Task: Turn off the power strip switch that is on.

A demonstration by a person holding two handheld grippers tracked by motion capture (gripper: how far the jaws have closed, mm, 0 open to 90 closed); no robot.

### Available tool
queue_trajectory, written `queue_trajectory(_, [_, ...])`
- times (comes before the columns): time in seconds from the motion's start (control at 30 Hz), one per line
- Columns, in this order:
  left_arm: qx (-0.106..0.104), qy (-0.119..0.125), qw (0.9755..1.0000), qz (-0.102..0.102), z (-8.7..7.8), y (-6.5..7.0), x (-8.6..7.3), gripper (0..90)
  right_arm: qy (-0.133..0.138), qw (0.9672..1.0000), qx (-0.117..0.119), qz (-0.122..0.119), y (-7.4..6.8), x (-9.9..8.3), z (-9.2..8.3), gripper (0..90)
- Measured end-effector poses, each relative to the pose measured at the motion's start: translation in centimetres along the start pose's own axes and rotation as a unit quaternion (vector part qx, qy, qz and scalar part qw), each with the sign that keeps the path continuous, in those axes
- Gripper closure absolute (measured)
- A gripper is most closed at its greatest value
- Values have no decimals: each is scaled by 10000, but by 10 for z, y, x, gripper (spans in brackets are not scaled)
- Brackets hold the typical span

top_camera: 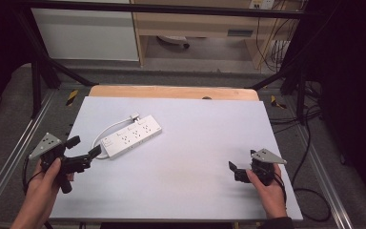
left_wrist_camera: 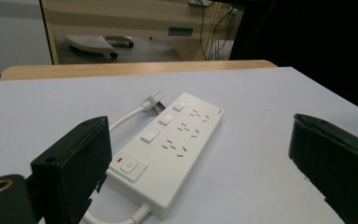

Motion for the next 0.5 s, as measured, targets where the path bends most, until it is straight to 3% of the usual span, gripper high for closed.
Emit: queue_trajectory(0.5, [96, 86, 9997, 190, -11, -1, -13, 56, 0, 10000, 1, 6, 0, 0, 0, 34])
Point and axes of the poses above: each handheld gripper's, and its own axes: z roughly forward along the jaws, x roughly out of its top, y roughly to its right, the point moved 9 cm from there along z, roughly forward along the jaws, and after that the axes turned 6 degrees about z, right-handed, at the moved point
